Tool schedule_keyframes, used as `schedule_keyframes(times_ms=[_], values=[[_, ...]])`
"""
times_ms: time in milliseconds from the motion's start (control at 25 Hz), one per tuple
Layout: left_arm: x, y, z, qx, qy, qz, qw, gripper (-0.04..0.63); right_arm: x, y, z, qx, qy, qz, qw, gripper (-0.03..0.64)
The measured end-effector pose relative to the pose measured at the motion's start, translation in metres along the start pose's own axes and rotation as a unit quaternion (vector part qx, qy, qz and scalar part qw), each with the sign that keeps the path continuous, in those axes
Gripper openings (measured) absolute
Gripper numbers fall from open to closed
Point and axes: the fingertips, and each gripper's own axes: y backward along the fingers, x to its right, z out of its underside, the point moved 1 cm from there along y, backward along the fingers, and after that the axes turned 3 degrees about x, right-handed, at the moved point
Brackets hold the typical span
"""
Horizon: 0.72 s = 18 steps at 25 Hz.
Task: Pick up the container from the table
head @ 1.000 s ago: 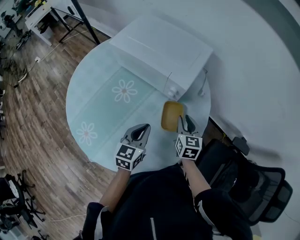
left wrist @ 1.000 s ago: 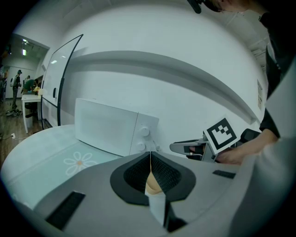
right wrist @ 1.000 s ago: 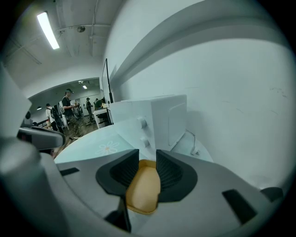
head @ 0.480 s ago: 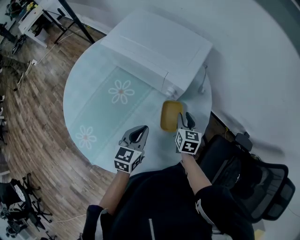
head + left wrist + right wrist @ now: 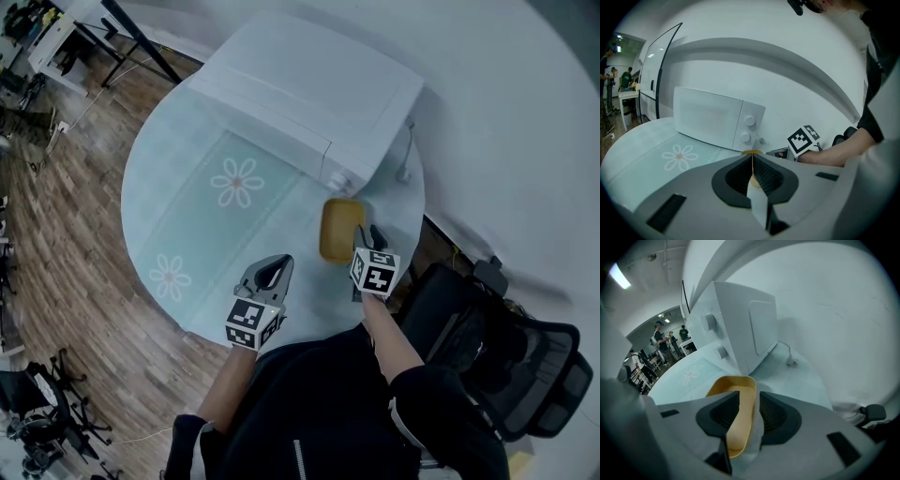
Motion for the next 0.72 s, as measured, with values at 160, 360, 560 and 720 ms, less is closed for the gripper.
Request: schedule_keyframes(times_ms=[160, 360, 560, 720], values=[[-0.002, 0.0, 0.005, -0.007, 0.004, -0.002, 1.0, 0.017, 0.001, -0.009, 0.014, -0.025, 0.0, -0.001, 1.0, 0.127], [-0.003, 0.001, 0.011, -0.015, 0.006, -0.004, 0.9999, 0.017, 0.005, -0.017, 0.027, -0.052, -0.003, 0.003, 0.999, 0.127], [-0.004, 0.0, 0.015, -0.02, 0.009, -0.006, 0.9997, 0.017, 0.008, -0.025, 0.037, -0.076, -0.008, 0.001, 0.997, 0.126], [-0.005, -0.001, 0.015, -0.02, 0.009, -0.008, 0.9997, 0.017, 0.009, -0.03, 0.045, -0.099, -0.016, -0.005, 0.995, 0.124]])
